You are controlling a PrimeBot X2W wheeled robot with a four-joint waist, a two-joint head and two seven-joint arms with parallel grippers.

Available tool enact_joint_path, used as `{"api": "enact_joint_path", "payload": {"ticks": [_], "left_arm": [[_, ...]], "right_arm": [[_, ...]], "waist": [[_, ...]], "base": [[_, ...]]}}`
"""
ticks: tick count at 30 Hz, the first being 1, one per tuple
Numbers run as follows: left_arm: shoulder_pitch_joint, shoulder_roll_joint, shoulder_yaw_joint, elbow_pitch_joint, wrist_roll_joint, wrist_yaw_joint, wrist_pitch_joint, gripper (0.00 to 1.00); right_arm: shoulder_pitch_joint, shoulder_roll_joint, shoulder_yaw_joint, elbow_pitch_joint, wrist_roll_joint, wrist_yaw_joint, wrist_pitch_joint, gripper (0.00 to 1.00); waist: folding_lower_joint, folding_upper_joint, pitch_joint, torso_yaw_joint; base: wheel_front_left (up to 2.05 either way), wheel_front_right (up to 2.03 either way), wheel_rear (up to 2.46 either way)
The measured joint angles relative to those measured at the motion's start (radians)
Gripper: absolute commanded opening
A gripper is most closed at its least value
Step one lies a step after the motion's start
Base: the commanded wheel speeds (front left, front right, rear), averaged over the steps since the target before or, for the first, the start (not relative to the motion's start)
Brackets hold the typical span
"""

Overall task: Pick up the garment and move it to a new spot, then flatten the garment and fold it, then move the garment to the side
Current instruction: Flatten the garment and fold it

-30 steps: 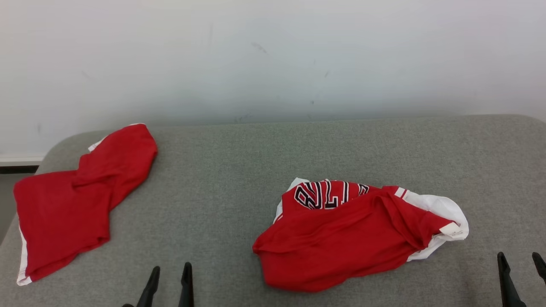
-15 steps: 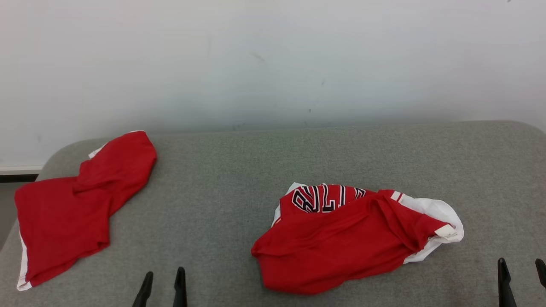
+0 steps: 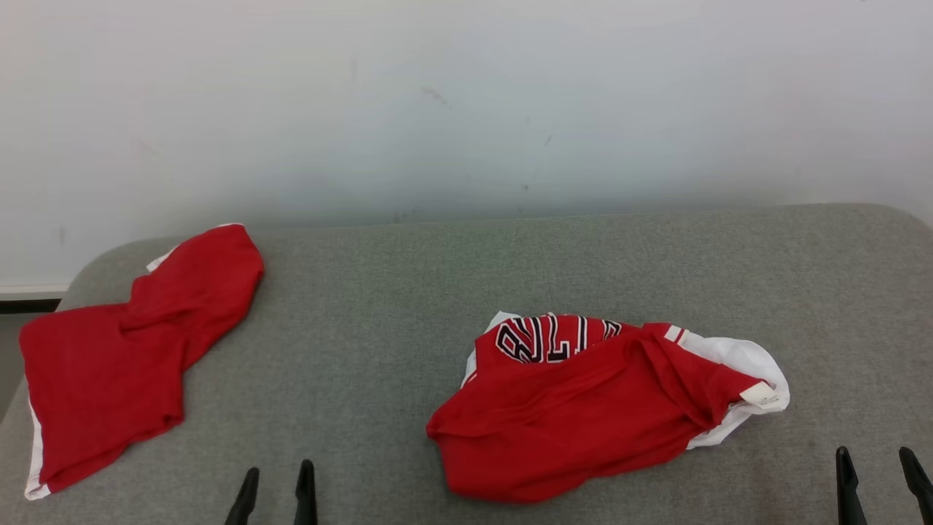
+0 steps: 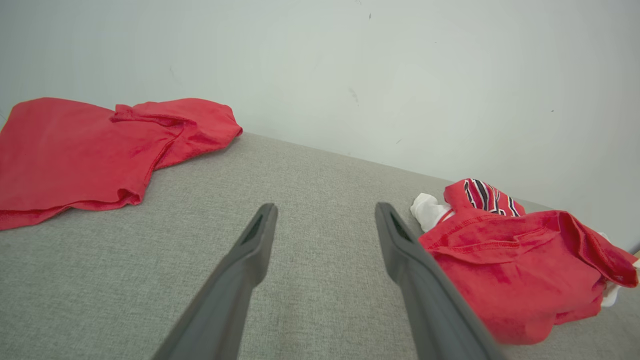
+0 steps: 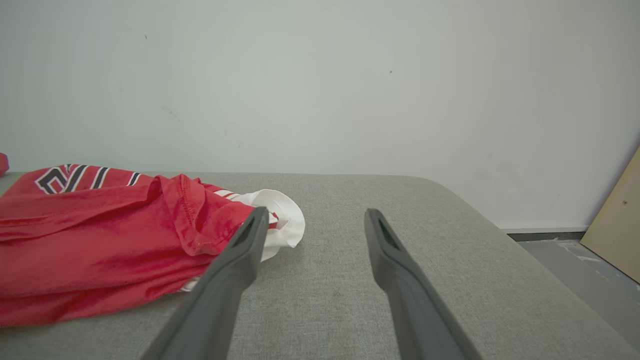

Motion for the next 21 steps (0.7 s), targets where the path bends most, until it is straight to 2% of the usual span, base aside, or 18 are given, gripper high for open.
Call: {"api": "enact_joint_path", "payload": {"ticks": [13,17,21], "left_arm": [[-0.018,0.0,-0.013,0.005,0.008,-0.011,0.0,1.0],[-0.079,0.0,-0.056,0.007,0.031,-0.032,0.0,1.0],[-0.181,0.0,-0.144,0.023,0.049,-0.062,0.0,1.0]], "right_arm": [[-0.014,-0.001,0.024,0.012,0.0,0.0,0.0,1.0],[-0.038,-0.001,0.056,0.017,0.0,0.0,0.0,1.0],[-0.064,-0.001,0.09,0.022,0.001,0.0,0.0,1.0]], "waist": [[0.0,0.0001,0.004,-0.021],[0.0,0.0,0.013,-0.05],[0.0,0.0,0.024,-0.092]], "base": [[0.0,0.0,0.0],[0.0,0.0,0.0],[0.0,0.0,0.0]]}}
